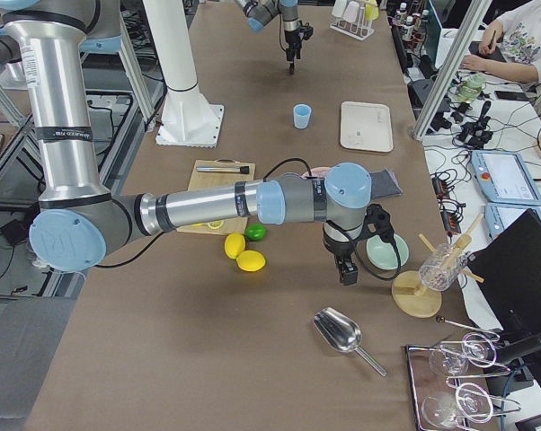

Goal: Put ice and cherries in cup
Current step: 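Lower the left gripper onto the dark cherries and grasp them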

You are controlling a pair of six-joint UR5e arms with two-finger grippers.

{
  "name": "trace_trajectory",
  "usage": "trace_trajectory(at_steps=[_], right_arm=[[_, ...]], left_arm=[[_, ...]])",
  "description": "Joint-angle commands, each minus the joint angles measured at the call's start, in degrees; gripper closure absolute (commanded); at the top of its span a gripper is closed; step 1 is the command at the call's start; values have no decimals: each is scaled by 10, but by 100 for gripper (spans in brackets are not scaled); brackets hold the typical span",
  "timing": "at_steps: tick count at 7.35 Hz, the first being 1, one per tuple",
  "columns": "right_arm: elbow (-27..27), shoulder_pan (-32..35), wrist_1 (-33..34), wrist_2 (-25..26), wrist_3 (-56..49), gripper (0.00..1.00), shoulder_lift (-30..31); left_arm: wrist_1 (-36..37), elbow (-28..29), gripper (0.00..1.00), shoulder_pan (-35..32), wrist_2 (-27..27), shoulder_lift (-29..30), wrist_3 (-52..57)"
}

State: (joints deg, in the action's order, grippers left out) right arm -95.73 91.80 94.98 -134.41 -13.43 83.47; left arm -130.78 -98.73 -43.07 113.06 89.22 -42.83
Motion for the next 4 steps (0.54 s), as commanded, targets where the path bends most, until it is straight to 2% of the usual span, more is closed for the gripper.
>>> trace_trajectory(at_steps=[1, 3, 4], right_arm=[[-2, -3, -1, 1, 0, 1, 1], [-7, -3, -1, -1, 1, 1, 10], [-8, -4, -1, 1, 0, 1, 13]], left_arm=[[-2, 1, 8, 13, 1, 2, -15], [-1, -1, 27, 13, 1, 2, -16], [-1, -1, 43, 17, 1, 5, -27]])
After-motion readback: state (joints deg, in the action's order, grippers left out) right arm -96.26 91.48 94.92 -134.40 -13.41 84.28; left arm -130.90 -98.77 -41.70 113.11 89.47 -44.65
